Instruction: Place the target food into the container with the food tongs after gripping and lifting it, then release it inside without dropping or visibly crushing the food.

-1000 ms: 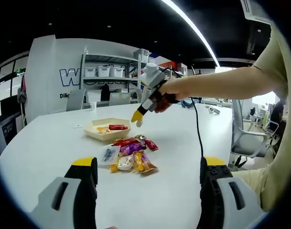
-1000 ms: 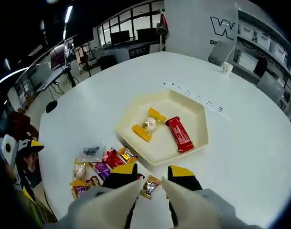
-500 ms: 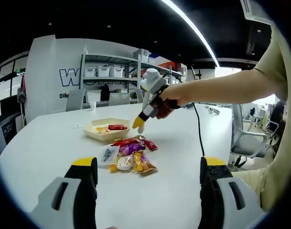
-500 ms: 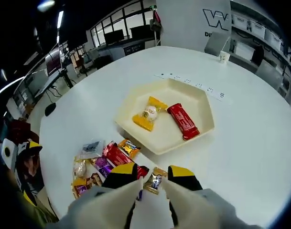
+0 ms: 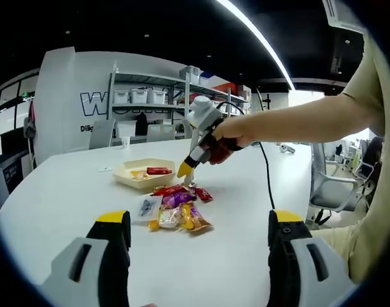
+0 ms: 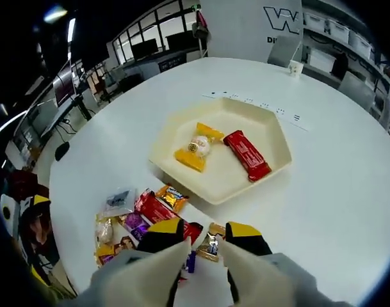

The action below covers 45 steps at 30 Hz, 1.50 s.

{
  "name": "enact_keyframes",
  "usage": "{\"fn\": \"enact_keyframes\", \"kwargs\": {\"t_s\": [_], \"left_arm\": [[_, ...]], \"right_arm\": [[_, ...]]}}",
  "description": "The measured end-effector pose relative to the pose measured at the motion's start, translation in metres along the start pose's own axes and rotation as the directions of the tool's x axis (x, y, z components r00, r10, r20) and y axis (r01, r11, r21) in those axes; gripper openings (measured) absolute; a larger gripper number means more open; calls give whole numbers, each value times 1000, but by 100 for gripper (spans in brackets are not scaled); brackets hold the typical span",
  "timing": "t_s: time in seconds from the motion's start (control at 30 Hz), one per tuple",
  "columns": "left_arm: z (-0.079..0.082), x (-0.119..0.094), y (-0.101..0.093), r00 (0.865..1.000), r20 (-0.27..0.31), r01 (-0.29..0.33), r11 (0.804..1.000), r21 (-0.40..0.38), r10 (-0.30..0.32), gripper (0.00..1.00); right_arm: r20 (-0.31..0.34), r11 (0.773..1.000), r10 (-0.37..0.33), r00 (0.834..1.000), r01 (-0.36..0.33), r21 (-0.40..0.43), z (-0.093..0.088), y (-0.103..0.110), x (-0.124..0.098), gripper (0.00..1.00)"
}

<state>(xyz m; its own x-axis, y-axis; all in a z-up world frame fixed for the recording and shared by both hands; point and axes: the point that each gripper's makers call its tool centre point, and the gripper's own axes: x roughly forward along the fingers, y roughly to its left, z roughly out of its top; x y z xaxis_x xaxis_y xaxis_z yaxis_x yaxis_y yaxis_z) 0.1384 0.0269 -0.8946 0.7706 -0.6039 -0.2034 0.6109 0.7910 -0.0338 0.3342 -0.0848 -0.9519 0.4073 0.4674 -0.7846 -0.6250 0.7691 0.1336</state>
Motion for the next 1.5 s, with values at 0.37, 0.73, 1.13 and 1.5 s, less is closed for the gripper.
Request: {"fn": "enact_keyframes", "kwargs": {"t_s": [0.37, 0.73, 1.13, 1.5], "left_arm": [[2, -1, 2, 1000, 5, -2, 1000, 1, 2, 87], [2, -1, 2, 1000, 5, 0, 1000, 1, 0, 87], [0, -1, 1, 1000, 3, -2, 1000, -2, 2, 87], [0, -2, 2, 1000, 4, -6, 1000, -3, 6, 87]], "right_arm": [[5, 998, -34, 999, 33, 49, -1, -5, 0, 22], [5, 995, -51, 999, 50, 81, -3, -13, -2, 23], [3, 998, -49, 999, 49, 37, -1, -11, 0, 23], [-7, 996, -55, 998, 54, -78, -1, -10, 3, 19]]}}
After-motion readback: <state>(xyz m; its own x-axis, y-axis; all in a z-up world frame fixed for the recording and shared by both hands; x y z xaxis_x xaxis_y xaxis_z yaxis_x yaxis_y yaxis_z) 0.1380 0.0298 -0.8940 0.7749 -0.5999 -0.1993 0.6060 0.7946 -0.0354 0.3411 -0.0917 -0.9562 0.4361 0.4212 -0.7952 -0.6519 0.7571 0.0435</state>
